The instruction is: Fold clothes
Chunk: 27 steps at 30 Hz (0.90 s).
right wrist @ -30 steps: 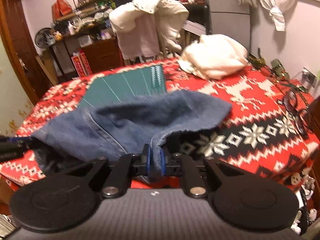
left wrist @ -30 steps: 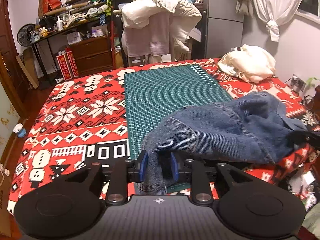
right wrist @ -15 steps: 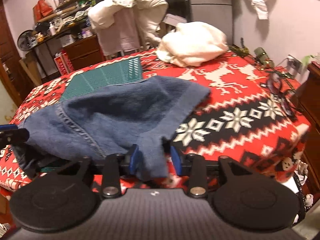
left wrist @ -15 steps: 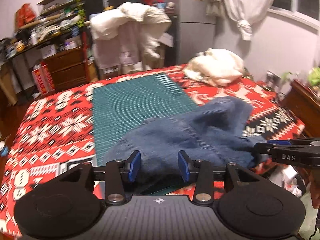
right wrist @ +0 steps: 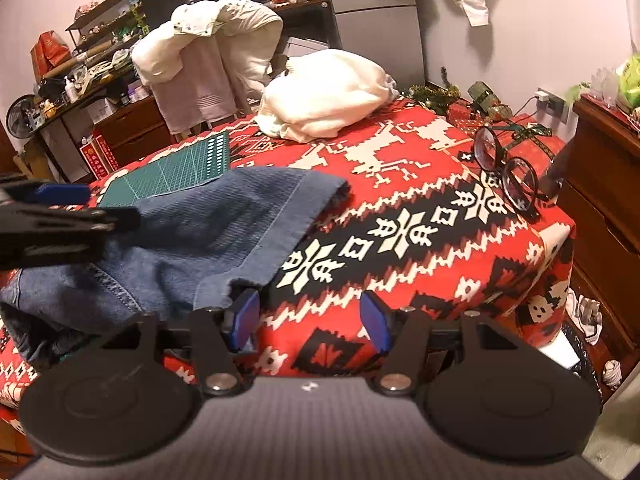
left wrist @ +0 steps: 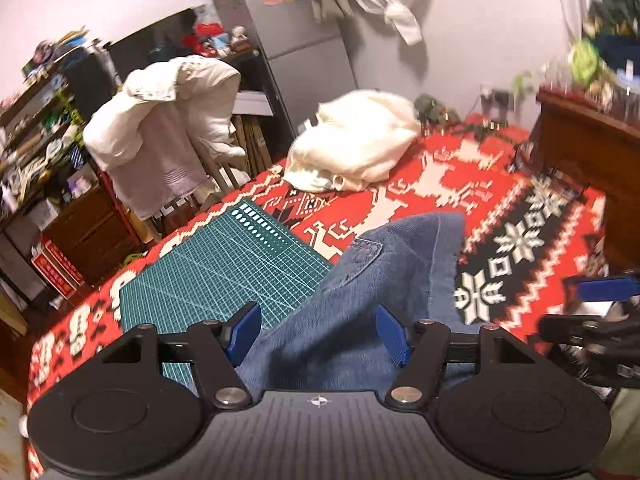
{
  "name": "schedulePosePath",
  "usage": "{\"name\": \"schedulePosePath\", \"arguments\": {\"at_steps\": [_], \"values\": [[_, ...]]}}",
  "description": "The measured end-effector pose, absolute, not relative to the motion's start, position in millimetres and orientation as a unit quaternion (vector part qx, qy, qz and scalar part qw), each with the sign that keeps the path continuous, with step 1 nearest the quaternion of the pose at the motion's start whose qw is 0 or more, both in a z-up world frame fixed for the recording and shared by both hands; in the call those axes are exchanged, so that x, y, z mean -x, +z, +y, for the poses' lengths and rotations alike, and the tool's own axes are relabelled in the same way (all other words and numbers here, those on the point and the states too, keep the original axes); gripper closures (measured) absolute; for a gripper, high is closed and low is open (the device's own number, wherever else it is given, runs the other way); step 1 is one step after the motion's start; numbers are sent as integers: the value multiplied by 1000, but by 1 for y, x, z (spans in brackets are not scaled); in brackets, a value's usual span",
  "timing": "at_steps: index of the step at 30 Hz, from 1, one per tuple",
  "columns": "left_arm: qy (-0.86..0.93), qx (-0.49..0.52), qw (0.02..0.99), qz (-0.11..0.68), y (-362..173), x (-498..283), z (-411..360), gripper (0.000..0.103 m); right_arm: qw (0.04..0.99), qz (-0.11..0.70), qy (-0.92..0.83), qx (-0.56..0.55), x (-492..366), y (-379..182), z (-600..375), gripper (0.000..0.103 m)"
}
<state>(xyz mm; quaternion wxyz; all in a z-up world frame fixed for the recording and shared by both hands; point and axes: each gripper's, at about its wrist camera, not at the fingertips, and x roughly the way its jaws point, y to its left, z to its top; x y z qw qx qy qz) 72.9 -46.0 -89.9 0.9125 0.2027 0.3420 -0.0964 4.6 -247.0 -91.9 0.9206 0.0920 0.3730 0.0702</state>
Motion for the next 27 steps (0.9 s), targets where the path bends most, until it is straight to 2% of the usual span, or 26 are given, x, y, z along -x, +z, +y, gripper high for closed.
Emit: {"name": "schedulePosePath", "arguments": {"at_steps": [10, 13, 15, 17, 18, 22, 27], "values": [[-103, -214, 868, 436, -120, -143, -75, 40, 918, 377, 64, -105, -12, -97, -256, 42], [-98, -207, 860, 457, -125, -156, -78, 54, 918, 377, 64, -105, -15, -97, -256, 42], [-96, -193, 857, 468, -126, -161, -78, 67, 918, 377, 66, -106, -17, -97, -255, 42], [-87, -180, 858, 474, -121, -165, -74, 89, 917, 377, 68, -107, -20, -96, -254, 42], [-85, -170, 859, 476, -116, -168, -71, 93, 917, 377, 69, -107, -21, -96, -254, 42], [-84, -128, 867, 474, -88, -180, -58, 95, 919, 373, 82, -103, -27, -92, -247, 42], [-75, -113, 895, 424, -31, -190, -51, 96, 920, 361, 121, -95, -34, -80, -226, 42]]}}
